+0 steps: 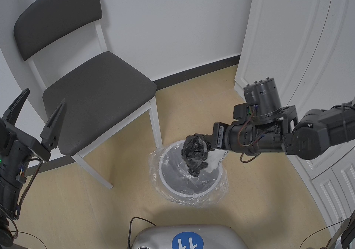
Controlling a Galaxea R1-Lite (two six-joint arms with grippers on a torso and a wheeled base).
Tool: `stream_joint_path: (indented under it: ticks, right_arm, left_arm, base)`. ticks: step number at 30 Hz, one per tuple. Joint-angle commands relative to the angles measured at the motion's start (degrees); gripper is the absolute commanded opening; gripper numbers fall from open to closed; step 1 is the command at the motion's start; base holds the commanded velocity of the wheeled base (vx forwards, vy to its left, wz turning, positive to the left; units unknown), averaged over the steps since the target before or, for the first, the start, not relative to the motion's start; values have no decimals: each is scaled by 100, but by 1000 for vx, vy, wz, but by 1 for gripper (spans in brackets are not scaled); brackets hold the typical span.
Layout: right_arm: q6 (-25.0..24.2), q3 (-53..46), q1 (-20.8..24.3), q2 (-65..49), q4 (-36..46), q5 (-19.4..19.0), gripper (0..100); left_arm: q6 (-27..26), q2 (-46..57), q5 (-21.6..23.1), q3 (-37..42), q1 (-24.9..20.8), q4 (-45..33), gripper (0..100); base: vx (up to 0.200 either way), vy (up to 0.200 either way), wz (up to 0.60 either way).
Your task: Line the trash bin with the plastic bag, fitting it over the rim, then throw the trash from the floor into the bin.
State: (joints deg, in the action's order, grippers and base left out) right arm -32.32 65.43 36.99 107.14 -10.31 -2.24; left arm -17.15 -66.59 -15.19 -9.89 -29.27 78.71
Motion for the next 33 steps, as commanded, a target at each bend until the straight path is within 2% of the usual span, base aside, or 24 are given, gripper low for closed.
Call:
stream_joint_path:
  ticks: [1,3,7,14,24,33]
  right_arm:
    - [-108,-259,274,729,-674,22,0]
    - [-284,-382,379,1037,-1315,31,0]
    - [-345,-452,415,1327,-1702,22,0]
    - [-618,-285,415,1705,-1737,-31,0]
    - [-635,-4,186,2206,-1737,-22,0]
    - [-978,357,28,2645,-1737,-31,0]
  left_arm:
    - [1,-12,-2,22,0,4,100]
    - [1,-4,-2,22,0,4,100]
    - [1,-4,-2,13,0,4,100]
    - [10,-4,-2,-13,0,12,100]
    - [10,-12,-2,-5,0,4,100]
    - [10,-4,-2,4,0,12,100]
  base:
    - [0,0,0]
    - [0,0,0]
    - [0,0,0]
    - [0,0,0]
    - [0,0,0]
    - [0,0,0]
